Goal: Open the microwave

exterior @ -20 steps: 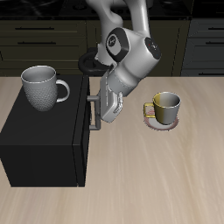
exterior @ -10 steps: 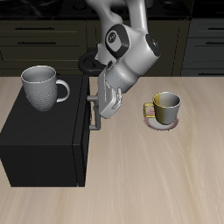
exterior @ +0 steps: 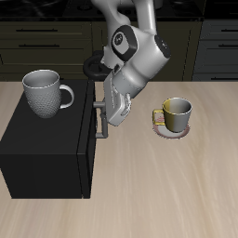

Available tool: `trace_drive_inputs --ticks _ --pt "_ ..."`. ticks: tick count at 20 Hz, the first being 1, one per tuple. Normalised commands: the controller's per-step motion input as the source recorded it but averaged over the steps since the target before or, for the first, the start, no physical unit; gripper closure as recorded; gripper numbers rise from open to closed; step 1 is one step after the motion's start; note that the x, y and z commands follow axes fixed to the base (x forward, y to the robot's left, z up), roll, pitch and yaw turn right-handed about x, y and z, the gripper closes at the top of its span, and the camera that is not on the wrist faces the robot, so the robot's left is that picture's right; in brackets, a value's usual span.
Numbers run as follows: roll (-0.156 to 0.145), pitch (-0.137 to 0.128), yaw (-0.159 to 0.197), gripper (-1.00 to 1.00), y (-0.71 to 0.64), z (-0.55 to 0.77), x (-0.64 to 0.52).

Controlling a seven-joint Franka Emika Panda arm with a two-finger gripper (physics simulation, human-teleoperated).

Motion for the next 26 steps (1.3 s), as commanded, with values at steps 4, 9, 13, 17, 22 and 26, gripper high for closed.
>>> trace_drive_inputs --ticks 4,9,13,17,22,26 --pt "-0.016 0.053 0.039 1.00 0.31 -0.19 -0.14" --pt "0.009 0.048 -0.006 1.00 0.27 -0.16 -0.07" --pt "-0.026 0.032 -0.004 1.00 0.39 -0.12 -0.19" --pt "0.000 0.024 -0.021 1.00 0.31 -0.07 -0.17" --pt "-0.009 0.032 -0.028 1.00 0.17 -0.07 -0.07" --pt "0.024 0.058 -0.059 1.00 0.13 -0.15 -0.03"
